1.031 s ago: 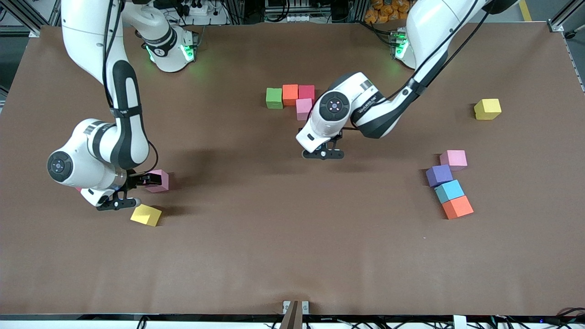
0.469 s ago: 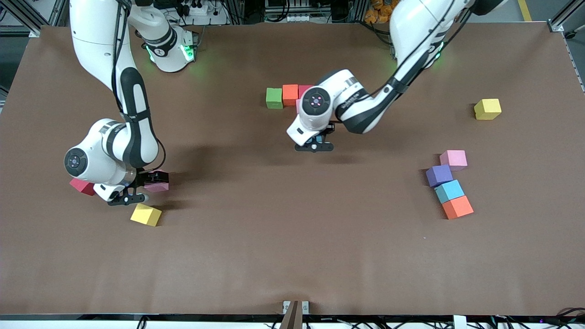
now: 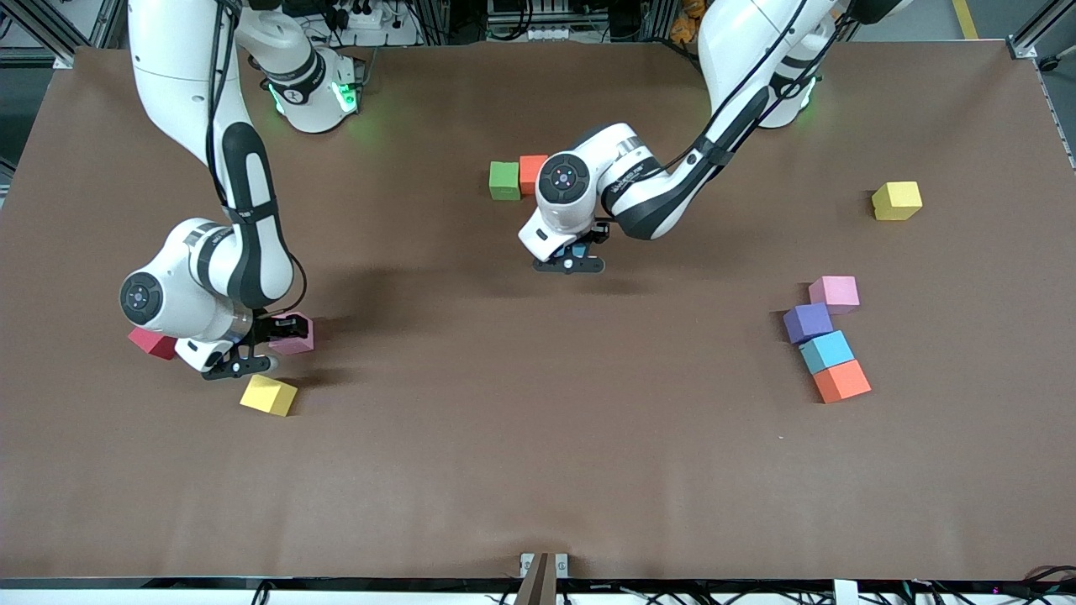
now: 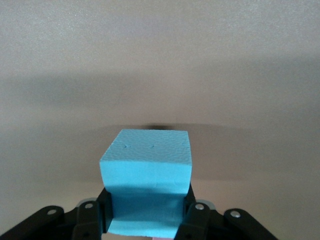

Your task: Form number 2 with 11 blocks

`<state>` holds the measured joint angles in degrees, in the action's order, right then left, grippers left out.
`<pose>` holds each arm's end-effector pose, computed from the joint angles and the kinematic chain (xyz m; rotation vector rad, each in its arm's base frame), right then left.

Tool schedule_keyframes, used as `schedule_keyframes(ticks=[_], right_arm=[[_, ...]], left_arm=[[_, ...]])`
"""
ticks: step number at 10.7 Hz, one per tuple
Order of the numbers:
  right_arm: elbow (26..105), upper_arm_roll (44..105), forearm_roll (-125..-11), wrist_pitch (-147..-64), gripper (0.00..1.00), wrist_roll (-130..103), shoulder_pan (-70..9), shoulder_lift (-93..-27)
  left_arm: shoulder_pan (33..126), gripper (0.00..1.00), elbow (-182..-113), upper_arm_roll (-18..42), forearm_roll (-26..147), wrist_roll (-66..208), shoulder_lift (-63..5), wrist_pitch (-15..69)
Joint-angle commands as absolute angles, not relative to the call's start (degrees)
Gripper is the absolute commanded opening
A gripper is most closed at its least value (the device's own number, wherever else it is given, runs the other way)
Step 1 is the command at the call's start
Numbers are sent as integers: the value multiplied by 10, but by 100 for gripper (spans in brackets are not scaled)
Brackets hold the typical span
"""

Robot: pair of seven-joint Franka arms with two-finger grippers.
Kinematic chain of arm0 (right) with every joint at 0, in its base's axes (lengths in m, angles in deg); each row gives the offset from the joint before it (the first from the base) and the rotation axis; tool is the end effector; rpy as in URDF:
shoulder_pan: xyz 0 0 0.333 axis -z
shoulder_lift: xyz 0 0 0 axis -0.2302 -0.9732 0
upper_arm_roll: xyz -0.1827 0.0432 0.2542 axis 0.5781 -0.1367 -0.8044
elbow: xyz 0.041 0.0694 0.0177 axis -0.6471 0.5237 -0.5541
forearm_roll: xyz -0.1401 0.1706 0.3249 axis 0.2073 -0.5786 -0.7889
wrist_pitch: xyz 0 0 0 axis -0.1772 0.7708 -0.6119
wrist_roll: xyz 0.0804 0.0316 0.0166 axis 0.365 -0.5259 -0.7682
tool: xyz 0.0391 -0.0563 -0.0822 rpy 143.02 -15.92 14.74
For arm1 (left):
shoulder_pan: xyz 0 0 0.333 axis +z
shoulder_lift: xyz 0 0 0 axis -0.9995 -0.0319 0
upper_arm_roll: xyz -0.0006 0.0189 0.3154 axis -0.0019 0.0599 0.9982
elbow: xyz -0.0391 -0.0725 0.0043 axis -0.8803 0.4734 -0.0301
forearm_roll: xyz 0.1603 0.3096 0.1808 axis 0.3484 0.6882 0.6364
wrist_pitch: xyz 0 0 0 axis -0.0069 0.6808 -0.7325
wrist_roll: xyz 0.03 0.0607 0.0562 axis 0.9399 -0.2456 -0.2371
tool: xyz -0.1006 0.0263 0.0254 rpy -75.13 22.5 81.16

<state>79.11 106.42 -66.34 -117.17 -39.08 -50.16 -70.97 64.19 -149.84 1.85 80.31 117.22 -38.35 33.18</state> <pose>0.5920 0.0188 0.2028 -2.9932 -0.2280 0.2045 0.4121 -0.4843 0.2321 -3.0676 0.0819 0.3218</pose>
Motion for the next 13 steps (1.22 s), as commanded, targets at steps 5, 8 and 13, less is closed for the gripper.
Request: schedule_keyframes(ticks=[5, 8, 13], right_arm=[[773, 1059, -678, -1124, 24, -394, -529, -665], [774, 1059, -678, -1117, 25, -388, -565, -652], [762, 1059, -668, -1126, 25, -524, -671, -652]], left_arm=[[601, 46, -1496, 32, 785, 1221, -381, 345], [587, 46, -1499, 43, 785, 1226, -385, 356], [576, 46, -1524, 44, 786, 1243, -385, 385]])
